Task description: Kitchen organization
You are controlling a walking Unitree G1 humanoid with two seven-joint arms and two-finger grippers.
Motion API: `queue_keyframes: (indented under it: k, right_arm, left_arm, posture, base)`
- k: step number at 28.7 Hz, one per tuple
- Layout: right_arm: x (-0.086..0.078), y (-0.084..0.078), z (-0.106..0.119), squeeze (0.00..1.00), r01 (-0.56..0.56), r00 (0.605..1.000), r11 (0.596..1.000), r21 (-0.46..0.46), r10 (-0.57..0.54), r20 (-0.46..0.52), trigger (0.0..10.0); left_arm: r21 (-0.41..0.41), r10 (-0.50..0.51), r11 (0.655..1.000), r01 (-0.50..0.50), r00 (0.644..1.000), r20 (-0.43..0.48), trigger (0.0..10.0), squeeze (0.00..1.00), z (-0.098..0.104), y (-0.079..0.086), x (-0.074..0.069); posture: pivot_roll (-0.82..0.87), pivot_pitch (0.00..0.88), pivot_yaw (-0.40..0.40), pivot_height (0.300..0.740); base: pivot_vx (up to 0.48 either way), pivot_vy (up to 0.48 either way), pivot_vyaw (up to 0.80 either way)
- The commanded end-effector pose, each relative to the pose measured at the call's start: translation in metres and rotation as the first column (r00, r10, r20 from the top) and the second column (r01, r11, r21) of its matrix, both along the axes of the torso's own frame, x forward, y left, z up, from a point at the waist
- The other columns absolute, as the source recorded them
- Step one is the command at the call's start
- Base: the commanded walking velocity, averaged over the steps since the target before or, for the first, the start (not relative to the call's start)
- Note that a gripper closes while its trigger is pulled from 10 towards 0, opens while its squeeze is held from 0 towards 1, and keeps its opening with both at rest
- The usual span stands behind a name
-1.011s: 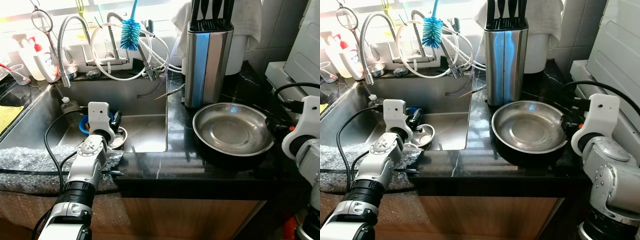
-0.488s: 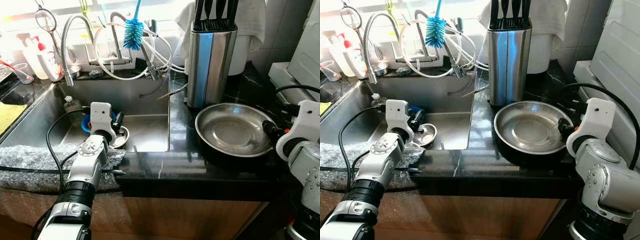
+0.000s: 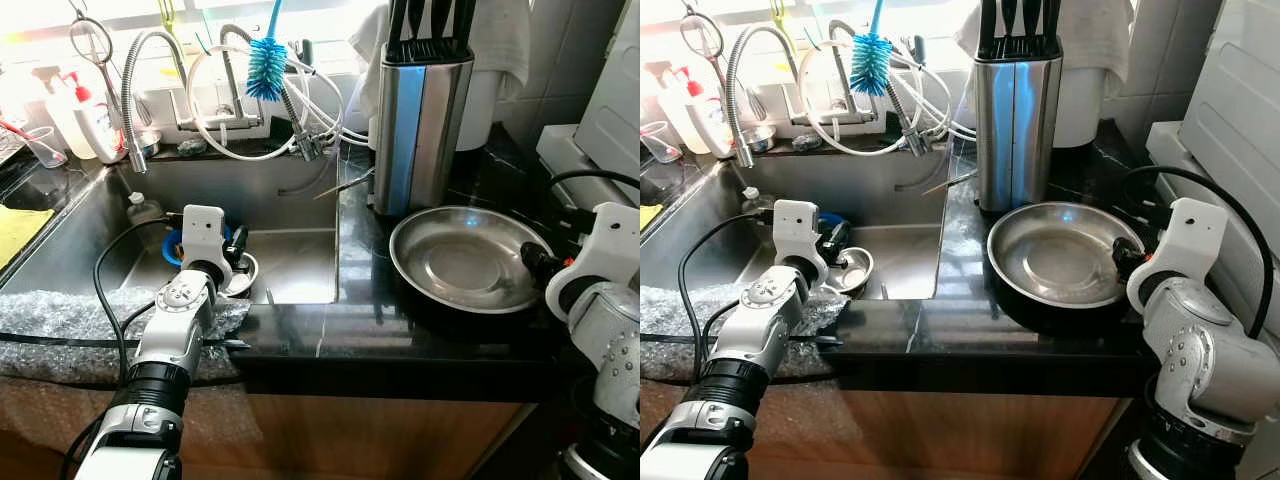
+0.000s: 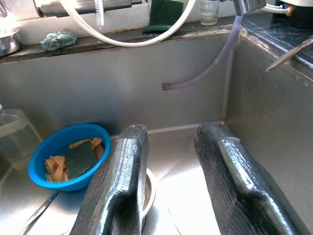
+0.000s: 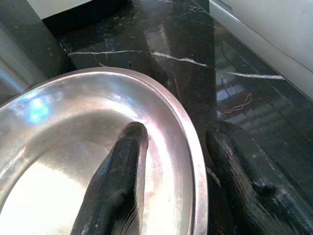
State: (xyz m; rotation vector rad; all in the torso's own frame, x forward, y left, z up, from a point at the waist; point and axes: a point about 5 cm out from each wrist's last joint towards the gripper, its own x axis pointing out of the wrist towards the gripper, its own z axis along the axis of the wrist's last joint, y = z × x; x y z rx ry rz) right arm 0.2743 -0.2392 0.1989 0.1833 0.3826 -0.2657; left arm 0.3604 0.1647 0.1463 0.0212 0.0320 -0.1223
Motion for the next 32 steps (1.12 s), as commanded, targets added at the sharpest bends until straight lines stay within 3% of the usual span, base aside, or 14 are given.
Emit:
queue_keyframes:
  k: [1, 2, 3, 4, 6, 7, 8, 9, 10, 11, 23, 32]
  right_arm:
    - [0.0036, 0.0071, -0.0022, 0.00, -0.031, 0.999, 0.999, 0.038, 0.031, -0.010, 5.6]
    - [0.0038, 0.0074, -0.0023, 0.00, -0.031, 0.999, 0.999, 0.040, 0.032, -0.010, 2.5]
    - [0.0038, 0.0073, -0.0023, 0.00, -0.030, 0.999, 0.999, 0.039, 0.031, -0.010, 1.8]
    - [0.0041, 0.0067, -0.0027, 0.00, -0.027, 1.000, 0.999, 0.038, 0.027, -0.013, 2.4]
    - [0.0046, 0.0061, -0.0035, 0.00, -0.025, 1.000, 0.999, 0.039, 0.026, -0.017, 2.5]
    - [0.0048, 0.0062, -0.0036, 0.00, -0.026, 1.000, 0.999, 0.040, 0.026, -0.017, 1.6]
    - [0.0053, 0.0062, -0.0040, 0.00, -0.025, 1.000, 0.999, 0.040, 0.026, -0.018, 3.1]
    - [0.0055, 0.0061, -0.0042, 0.00, -0.024, 0.999, 0.999, 0.040, 0.025, -0.019, 3.1]
    - [0.0056, 0.0059, -0.0044, 0.00, -0.022, 1.000, 0.999, 0.040, 0.023, -0.021, 4.6]
    - [0.0058, 0.0058, -0.0048, 0.00, -0.021, 1.000, 0.999, 0.040, 0.022, -0.023, 10.0]
    - [0.0074, -0.0004, -0.0010, 0.00, 0.017, 1.000, 0.999, 0.036, -0.016, -0.013, 10.0]
    - [0.0097, 0.0039, 0.0022, 0.00, 0.007, 1.000, 0.996, 0.094, -0.007, 0.002, 10.0]
  left_arm:
    - [0.022, -0.003, 1.000, 0.004, 1.000, -0.015, 10.0, 0.00, -0.0017, 0.0033, -0.0020]
    - [0.022, -0.005, 1.000, 0.005, 1.000, -0.016, 10.0, 0.00, -0.0020, 0.0031, -0.0021]
    - [0.022, -0.006, 1.000, 0.006, 1.000, -0.017, 10.0, 0.00, -0.0022, 0.0029, -0.0022]
    - [0.021, -0.008, 1.000, 0.008, 1.000, -0.019, 10.0, 0.00, -0.0025, 0.0023, -0.0024]
    - [0.020, -0.014, 1.000, 0.015, 1.000, -0.024, 10.0, 0.00, -0.0038, 0.0007, -0.0026]
    - [0.020, -0.016, 1.000, 0.017, 1.000, -0.026, 10.0, 0.00, -0.0043, 0.0002, -0.0026]
    - [0.020, -0.019, 1.000, 0.020, 0.999, -0.029, 10.0, 0.00, -0.0049, -0.0004, -0.0027]
    - [0.021, -0.020, 1.000, 0.021, 0.999, -0.030, 10.0, 0.00, -0.0051, -0.0007, -0.0028]
    - [0.020, -0.022, 1.000, 0.022, 0.999, -0.031, 10.0, 0.00, -0.0052, -0.0011, -0.0028]
    - [0.020, -0.023, 1.000, 0.024, 0.999, -0.031, 10.0, 0.00, -0.0053, -0.0013, -0.0028]
    - [0.018, -0.035, 0.999, 0.036, 0.999, -0.039, 10.0, 0.00, -0.0058, -0.0035, -0.0027]
    - [0.019, -0.036, 0.999, 0.037, 0.998, -0.043, 10.0, 0.00, -0.0061, -0.0038, -0.0023]
  posture:
    - [-0.12, 0.000, 0.104, 0.740]
    - [-0.12, 0.000, 0.104, 0.740]
    - [-0.12, 0.000, 0.104, 0.740]
    - [-0.12, 0.000, 0.102, 0.740]
    - [-0.12, 0.000, 0.102, 0.740]
    - [-0.12, 0.000, 0.102, 0.740]
    - [-0.13, 0.000, 0.102, 0.740]
    - [-0.13, 0.000, 0.102, 0.740]
    - [-0.12, 0.000, 0.101, 0.740]
    - [-0.12, 0.000, 0.101, 0.740]
    - [-0.13, 0.000, 0.100, 0.740]
    - [-0.13, 0.000, 0.098, 0.740]
  base:
    - [0.000, 0.000, 0.00]
    - [0.000, 0.000, 0.00]
    - [0.000, 0.000, 0.00]
    - [0.000, 0.000, 0.00]
    - [0.000, 0.000, 0.00]
    - [0.000, 0.000, 0.00]
    - [0.000, 0.000, 0.00]
    - [0.000, 0.000, 0.00]
    - [0.000, 0.000, 0.00]
    - [0.000, 0.000, 0.00]
    - [0.000, 0.000, 0.00]
    - [0.000, 0.000, 0.00]
